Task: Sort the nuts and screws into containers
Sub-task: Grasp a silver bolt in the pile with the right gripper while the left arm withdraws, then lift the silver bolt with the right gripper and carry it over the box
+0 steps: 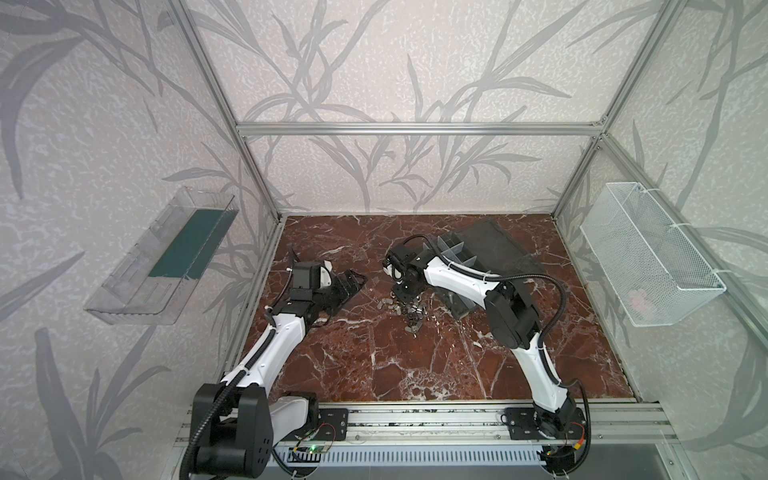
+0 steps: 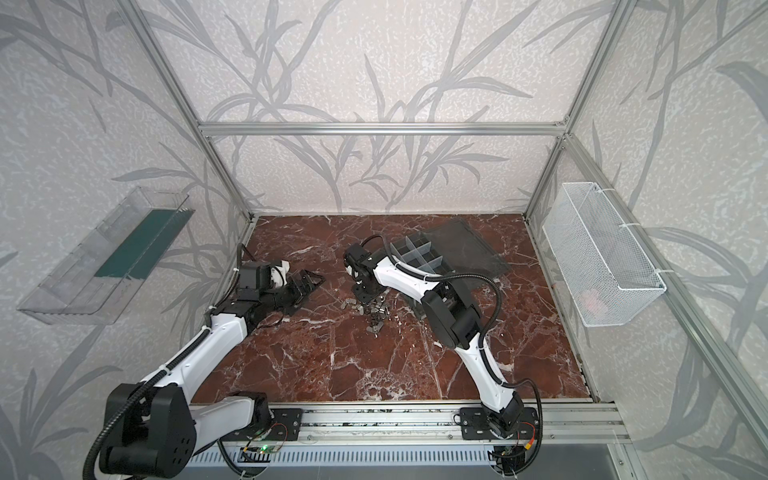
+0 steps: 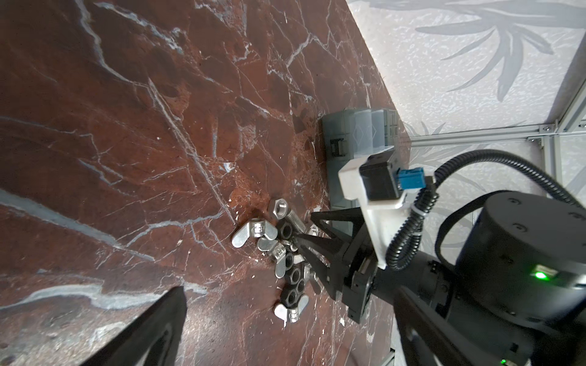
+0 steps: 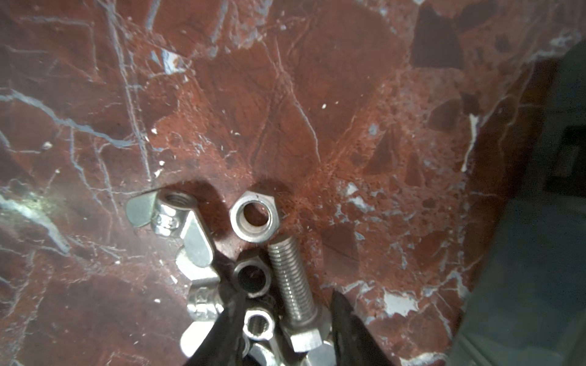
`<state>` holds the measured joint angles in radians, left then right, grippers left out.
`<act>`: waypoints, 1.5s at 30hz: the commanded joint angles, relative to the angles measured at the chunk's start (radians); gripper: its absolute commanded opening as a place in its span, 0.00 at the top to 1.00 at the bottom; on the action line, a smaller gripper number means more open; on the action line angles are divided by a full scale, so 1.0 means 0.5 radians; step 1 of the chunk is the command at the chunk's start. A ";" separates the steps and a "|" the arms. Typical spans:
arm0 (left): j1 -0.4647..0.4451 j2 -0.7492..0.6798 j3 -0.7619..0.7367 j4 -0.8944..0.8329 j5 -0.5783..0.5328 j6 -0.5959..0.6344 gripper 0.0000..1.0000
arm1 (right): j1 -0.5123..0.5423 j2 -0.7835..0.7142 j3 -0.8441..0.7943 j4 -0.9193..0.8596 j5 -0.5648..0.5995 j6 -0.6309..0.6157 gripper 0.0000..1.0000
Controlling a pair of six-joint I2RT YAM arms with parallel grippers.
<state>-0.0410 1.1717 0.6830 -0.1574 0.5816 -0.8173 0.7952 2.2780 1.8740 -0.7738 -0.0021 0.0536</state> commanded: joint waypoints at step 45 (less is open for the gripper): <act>0.082 -0.063 -0.105 0.231 0.089 -0.171 0.01 | -0.054 0.090 0.386 -0.211 0.112 -0.043 0.91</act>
<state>-0.0051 1.1645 0.6479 -0.0700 0.6125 -0.8906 0.7822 2.3882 2.0155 -0.8413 0.0658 0.0196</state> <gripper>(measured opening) 0.995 0.170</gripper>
